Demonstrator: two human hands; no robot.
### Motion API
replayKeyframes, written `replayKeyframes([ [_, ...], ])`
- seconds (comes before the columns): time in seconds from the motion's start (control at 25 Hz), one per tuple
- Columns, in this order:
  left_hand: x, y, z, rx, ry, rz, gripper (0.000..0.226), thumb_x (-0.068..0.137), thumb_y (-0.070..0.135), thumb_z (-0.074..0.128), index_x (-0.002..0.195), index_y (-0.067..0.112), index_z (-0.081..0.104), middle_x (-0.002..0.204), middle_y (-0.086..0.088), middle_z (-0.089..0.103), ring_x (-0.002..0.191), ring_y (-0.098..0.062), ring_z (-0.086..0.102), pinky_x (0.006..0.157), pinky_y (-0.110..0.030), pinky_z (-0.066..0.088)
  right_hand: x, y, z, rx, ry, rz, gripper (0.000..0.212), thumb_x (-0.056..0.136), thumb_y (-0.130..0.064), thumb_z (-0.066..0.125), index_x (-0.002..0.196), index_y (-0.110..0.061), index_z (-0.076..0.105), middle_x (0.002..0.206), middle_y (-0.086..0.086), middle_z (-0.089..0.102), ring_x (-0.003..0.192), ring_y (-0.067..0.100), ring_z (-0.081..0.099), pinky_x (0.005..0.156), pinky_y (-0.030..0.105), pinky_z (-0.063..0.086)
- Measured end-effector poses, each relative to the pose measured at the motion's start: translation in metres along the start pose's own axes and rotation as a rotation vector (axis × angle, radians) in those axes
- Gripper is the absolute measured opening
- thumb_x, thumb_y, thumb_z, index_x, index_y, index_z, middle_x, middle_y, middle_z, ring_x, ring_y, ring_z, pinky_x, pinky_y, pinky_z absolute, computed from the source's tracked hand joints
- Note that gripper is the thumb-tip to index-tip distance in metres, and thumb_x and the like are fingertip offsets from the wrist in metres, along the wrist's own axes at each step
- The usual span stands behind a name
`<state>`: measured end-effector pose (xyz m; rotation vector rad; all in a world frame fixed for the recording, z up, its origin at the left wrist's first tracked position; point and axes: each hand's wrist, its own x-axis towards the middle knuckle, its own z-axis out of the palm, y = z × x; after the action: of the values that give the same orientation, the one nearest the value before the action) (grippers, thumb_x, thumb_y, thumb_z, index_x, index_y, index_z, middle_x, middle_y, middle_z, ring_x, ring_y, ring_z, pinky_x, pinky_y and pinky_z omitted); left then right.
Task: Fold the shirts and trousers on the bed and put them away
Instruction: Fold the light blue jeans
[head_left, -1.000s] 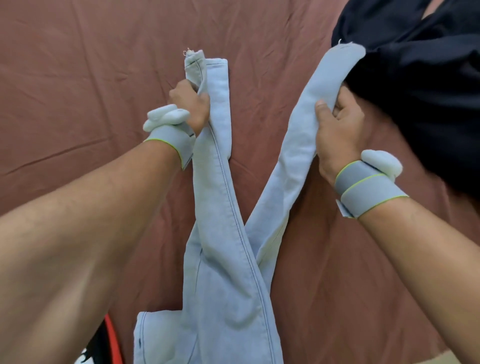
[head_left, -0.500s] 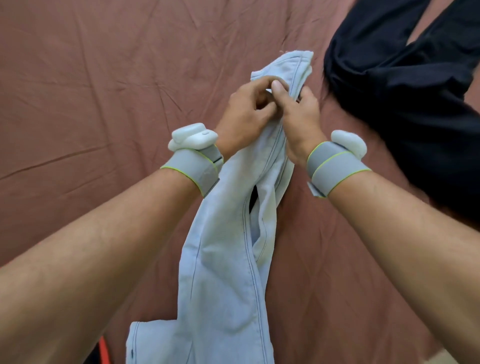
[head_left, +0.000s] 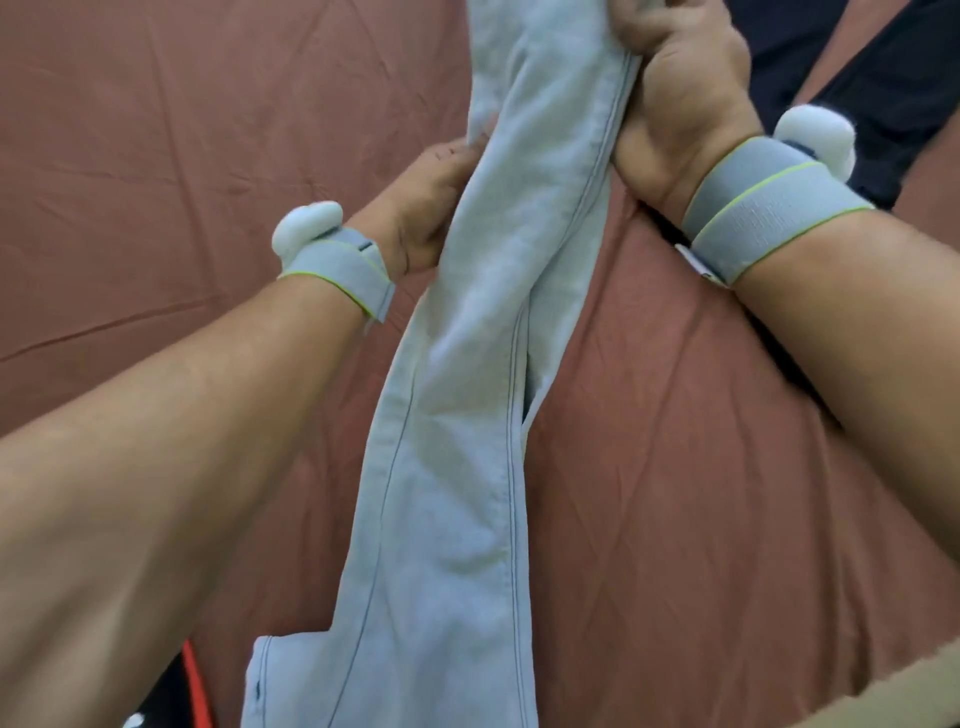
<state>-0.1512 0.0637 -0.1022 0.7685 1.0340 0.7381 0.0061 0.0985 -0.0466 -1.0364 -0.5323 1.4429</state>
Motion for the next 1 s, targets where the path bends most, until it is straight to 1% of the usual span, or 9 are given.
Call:
replayKeyframes([
  [0.08, 0.024, 0.017, -0.008, 0.109, 0.185, 0.178, 0.033, 0.099, 0.017, 0.055, 0.121, -0.008, 0.059, 0.098, -0.011, 0.074, 0.089, -0.023, 0.071, 0.083, -0.039, 0.058, 0.026, -0.006, -0.015, -0.172, 0.244, -0.157, 0.028, 0.07, 0.01, 0.056, 0.097, 0.003, 0.055, 0.082, 0.02, 0.058, 0.073, 0.036, 0.058, 0.068, 0.046, 0.057],
  [0.16, 0.045, 0.033, -0.02, 0.295, 0.238, 0.297, 0.055, 0.094, 0.026, 0.063, 0.132, -0.009, 0.047, 0.114, -0.012, 0.07, 0.103, -0.023, 0.068, 0.089, -0.039, 0.055, 0.043, -0.01, -0.032, -0.485, 0.457, -0.191, 0.046, 0.075, 0.0, 0.056, 0.12, 0.004, 0.051, 0.093, 0.017, 0.058, 0.079, 0.026, 0.055, 0.073, 0.031, 0.052],
  [0.24, 0.047, 0.021, -0.043, 0.527, 0.23, 0.124, 0.087, 0.085, 0.051, 0.067, 0.146, 0.002, 0.03, 0.137, -0.01, 0.057, 0.12, -0.02, 0.058, 0.097, -0.033, 0.05, 0.026, 0.016, -0.05, -0.808, 0.416, -0.074, 0.06, 0.079, -0.016, 0.064, 0.134, -0.011, 0.042, 0.108, 0.002, 0.059, 0.095, 0.017, 0.055, 0.087, 0.024, 0.047],
  [0.36, -0.01, -0.059, -0.088, 0.659, 0.318, -0.181, 0.083, 0.075, 0.065, 0.072, 0.126, 0.006, 0.045, 0.113, -0.012, 0.065, 0.095, -0.016, 0.059, 0.081, -0.03, 0.054, -0.072, 0.098, -0.088, -1.028, 0.21, 0.172, 0.046, 0.076, -0.026, 0.071, 0.116, -0.017, 0.052, 0.09, -0.004, 0.056, 0.087, 0.018, 0.055, 0.08, 0.027, 0.044],
  [0.48, -0.07, -0.101, -0.097, 0.488, 0.385, -0.212, 0.057, 0.089, 0.032, 0.071, 0.133, 0.003, 0.048, 0.105, -0.007, 0.066, 0.079, -0.007, 0.065, 0.066, -0.019, 0.052, -0.146, 0.162, -0.097, -0.951, 0.196, 0.366, 0.018, 0.08, -0.016, 0.072, 0.093, -0.016, 0.06, 0.07, -0.003, 0.057, 0.068, 0.018, 0.055, 0.07, 0.032, 0.047],
  [0.6, -0.091, -0.104, -0.089, 0.366, 0.348, -0.246, 0.034, 0.096, 0.018, 0.062, 0.126, 0.003, 0.055, 0.099, -0.006, 0.07, 0.075, -0.006, 0.069, 0.062, -0.019, 0.055, -0.161, 0.169, -0.09, -0.946, 0.228, 0.269, 0.02, 0.079, -0.019, 0.074, 0.088, -0.016, 0.057, 0.067, -0.004, 0.052, 0.066, 0.017, 0.051, 0.064, 0.029, 0.042],
  [0.8, -0.115, -0.119, -0.086, 0.358, 0.297, -0.223, 0.028, 0.095, 0.011, 0.062, 0.121, 0.005, 0.055, 0.113, -0.012, 0.069, 0.1, -0.027, 0.069, 0.088, -0.042, 0.057, -0.154, 0.154, -0.073, -0.807, 0.069, 0.317, 0.034, 0.079, -0.019, 0.078, 0.103, -0.013, 0.055, 0.082, 0.003, 0.07, 0.071, 0.016, 0.064, 0.068, 0.029, 0.052],
  [0.92, -0.117, -0.12, -0.084, 0.376, 0.238, -0.089, 0.032, 0.094, 0.007, 0.063, 0.122, 0.016, 0.051, 0.118, -0.005, 0.065, 0.106, -0.021, 0.065, 0.09, -0.039, 0.056, -0.138, 0.145, -0.065, -0.52, 0.134, 0.26, 0.012, 0.088, -0.001, 0.065, 0.093, -0.009, 0.057, 0.083, 0.008, 0.068, 0.069, 0.017, 0.064, 0.066, 0.031, 0.054],
  [1.0, -0.122, -0.126, -0.085, 0.368, 0.2, -0.038, 0.042, 0.095, 0.005, 0.061, 0.131, 0.02, 0.047, 0.127, -0.005, 0.062, 0.113, -0.021, 0.063, 0.093, -0.038, 0.054, -0.14, 0.146, -0.071, -0.438, 0.142, 0.317, 0.008, 0.093, -0.005, 0.056, 0.092, -0.013, 0.055, 0.082, 0.007, 0.064, 0.068, 0.02, 0.061, 0.064, 0.034, 0.052],
])
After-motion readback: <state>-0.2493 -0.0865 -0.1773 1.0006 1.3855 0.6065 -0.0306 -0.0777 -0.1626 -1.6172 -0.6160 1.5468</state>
